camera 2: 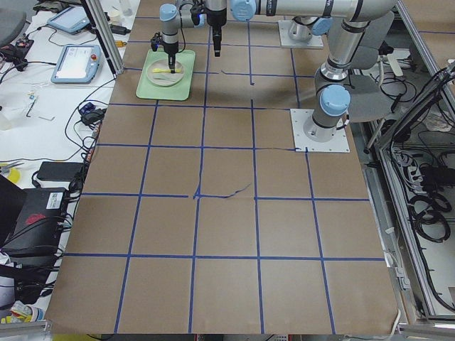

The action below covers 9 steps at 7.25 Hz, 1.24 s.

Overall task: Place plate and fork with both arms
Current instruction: 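Grasp the yellow fork with the right gripper and lift it off the plate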

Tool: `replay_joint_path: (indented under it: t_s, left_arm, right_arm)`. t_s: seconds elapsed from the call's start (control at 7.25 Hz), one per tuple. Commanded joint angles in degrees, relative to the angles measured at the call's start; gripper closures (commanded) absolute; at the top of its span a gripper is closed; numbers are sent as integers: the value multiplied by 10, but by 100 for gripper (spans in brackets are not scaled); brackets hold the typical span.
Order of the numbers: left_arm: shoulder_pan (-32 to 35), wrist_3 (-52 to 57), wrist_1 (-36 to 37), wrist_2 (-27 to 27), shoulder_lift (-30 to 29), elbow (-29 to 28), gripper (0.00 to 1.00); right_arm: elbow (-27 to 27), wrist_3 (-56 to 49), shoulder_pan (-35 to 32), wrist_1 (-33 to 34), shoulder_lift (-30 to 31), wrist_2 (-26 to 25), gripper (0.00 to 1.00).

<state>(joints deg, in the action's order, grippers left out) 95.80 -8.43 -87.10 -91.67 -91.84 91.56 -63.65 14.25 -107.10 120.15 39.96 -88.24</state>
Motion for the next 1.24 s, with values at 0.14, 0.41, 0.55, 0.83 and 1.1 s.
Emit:
replay_joint_path:
  t_s: [0.14,0.41,0.55,0.83,1.1]
  left_arm:
    - [0,0,0,0,0,0,0]
    - [0,0,0,0,-1,5,0]
    - [1,-1,0,0,-2,6,0]
    - [1,-1,0,0,-3,6,0]
    - [1,-1,0,0,-3,6,0]
  right_arm:
    - [-7,-26,10,-5,38,-10,94]
    - [-44,-35,63,-6,65,-8,93]
    - [-82,-61,79,-2,72,-2,93]
    - [-104,-61,79,5,68,-2,93]
    - [-118,-55,79,5,70,0,71]
